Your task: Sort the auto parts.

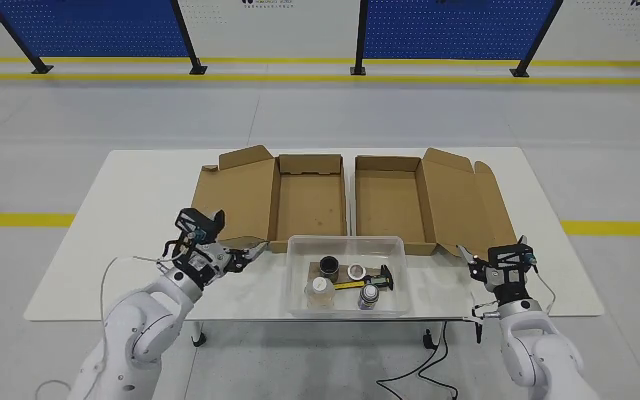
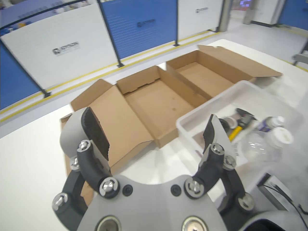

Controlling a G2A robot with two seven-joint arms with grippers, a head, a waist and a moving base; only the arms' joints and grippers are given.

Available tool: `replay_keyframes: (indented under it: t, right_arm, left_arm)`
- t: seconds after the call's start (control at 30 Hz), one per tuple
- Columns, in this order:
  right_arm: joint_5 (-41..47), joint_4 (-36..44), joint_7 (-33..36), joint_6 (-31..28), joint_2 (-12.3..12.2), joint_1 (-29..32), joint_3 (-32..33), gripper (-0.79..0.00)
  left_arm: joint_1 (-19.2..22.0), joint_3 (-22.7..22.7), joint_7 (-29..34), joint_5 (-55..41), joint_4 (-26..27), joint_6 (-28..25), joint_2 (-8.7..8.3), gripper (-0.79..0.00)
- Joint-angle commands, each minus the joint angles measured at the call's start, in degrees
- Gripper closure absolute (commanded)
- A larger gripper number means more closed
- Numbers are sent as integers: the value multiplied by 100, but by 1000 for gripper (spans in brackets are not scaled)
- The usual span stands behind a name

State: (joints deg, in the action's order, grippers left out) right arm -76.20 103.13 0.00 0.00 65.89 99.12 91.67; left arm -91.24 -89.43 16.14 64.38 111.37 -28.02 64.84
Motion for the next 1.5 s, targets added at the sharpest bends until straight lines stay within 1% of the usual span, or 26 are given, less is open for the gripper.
replay_keyframes:
  t: [0.0, 0.17, 0.33, 0.77, 0.8, 0.9, 0.93, 1.0, 1.03, 1.07, 1.1, 1.13, 1.2, 1.23, 1.37, 1.47]
  right_arm:
    - [0, 0, 0, 0, 0, 0, 0, -785]
    - [0, 0, 0, 0, 0, 0, 0, -785]
    - [0, 0, 0, 0, 0, 0, 0, -785]
    - [0, 0, 0, 0, 0, 0, 0, -785]
    - [0, 0, 0, 0, 0, 0, 0, -785]
    - [0, 0, 0, 0, 0, 0, 0, -785]
    - [0, 0, 0, 0, 0, 0, 0, -785]
    - [0, 0, 0, 0, 0, 0, 0, -785]
    - [0, 0, 0, 0, 0, 0, 0, -785]
    - [0, 0, 0, 0, 0, 0, 0, -785]
    - [0, 0, 0, 0, 0, 0, 0, -785]
    - [0, 0, 0, 0, 0, 0, 0, -785]
    - [0, 0, 0, 0, 0, 0, 0, -785]
    - [0, 0, 0, 0, 0, 0, 0, -785]
    - [0, 0, 0, 0, 0, 0, 0, -785]
    - [0, 0, 0, 0, 0, 0, 0, -785]
  left_arm:
    - [-5, 126, 164, -266, 75, -305, -6, -785]
    - [-17, 508, 518, -662, 135, -867, -22, -785]
    - [82, 859, 691, -591, -25, -1071, -28, -785]
    - [522, 1787, 459, -23, -679, -792, 45, -785]
    - [549, 1838, 455, 4, -716, -793, 48, -760]
    - [608, 1943, 419, 52, -786, -785, 54, -643]
    - [622, 1969, 407, 52, -803, -783, 55, -637]
    - [647, 2005, 399, 45, -827, -780, 55, -563]
    - [660, 2018, 390, 45, -834, -782, 54, -548]
    - [671, 2026, 381, 44, -844, -772, 53, -493]
    - [682, 2035, 376, 44, -853, -766, 52, -465]
    - [693, 2041, 371, 41, -862, -758, 51, -406]
    - [705, 2052, 360, 53, -871, -742, 47, -360]
    - [712, 2056, 355, 64, -876, -738, 45, -351]
    - [728, 2086, 335, 94, -904, -731, 37, -363]
    - [743, 2107, 295, 118, -912, -698, 34, -357]
